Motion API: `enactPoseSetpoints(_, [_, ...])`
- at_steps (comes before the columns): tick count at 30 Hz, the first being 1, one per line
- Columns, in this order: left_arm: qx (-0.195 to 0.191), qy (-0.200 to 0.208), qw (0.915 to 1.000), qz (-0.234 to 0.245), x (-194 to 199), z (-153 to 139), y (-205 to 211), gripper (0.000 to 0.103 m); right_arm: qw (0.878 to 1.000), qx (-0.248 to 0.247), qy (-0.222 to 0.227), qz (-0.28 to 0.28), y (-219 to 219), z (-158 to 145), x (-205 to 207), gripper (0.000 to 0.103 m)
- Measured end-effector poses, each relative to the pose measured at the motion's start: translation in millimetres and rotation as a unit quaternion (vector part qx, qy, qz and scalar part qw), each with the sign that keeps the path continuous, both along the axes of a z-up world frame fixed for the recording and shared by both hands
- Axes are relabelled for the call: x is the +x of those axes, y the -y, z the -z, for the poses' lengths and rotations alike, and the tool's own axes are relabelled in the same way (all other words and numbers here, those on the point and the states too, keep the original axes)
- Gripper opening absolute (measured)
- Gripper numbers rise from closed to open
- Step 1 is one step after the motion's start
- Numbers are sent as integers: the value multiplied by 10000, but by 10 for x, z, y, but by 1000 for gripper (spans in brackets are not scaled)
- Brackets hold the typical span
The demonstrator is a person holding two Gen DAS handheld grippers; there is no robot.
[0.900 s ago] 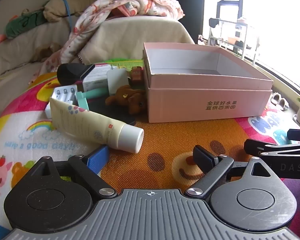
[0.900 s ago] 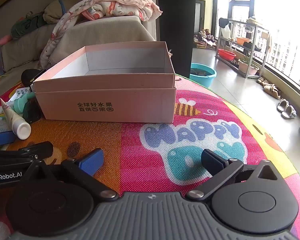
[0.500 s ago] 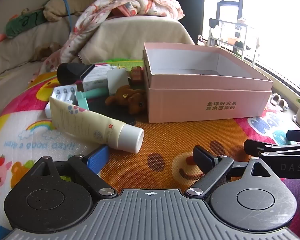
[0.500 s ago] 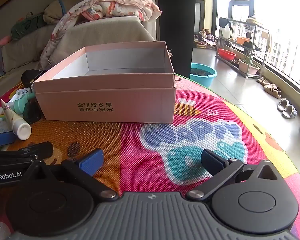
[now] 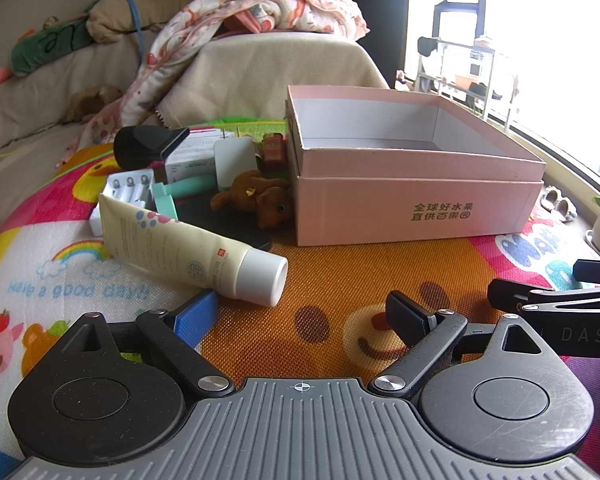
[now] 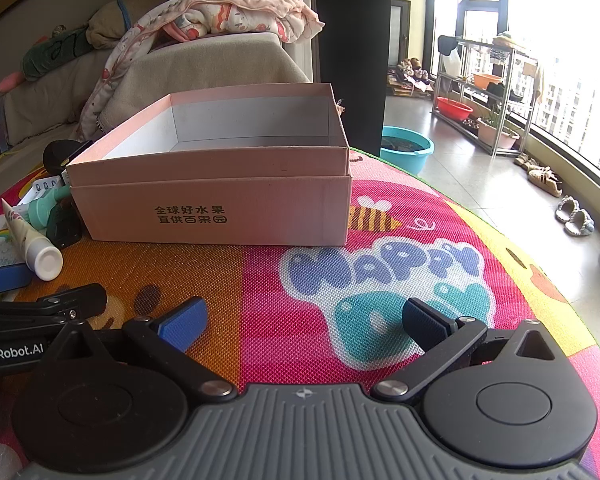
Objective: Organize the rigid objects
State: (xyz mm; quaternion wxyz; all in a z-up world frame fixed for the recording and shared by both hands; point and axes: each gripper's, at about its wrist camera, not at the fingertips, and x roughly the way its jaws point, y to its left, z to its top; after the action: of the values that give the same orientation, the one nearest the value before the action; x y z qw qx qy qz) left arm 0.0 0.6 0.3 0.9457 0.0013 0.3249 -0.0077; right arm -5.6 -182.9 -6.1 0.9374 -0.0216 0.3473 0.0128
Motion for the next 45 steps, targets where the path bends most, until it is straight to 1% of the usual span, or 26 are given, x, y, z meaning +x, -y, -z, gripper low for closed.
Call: enactPoseSetpoints(45, [59,3,10000,-4,11,-31,23,95,10000,-19,-3,3,-8,-4,-4,103])
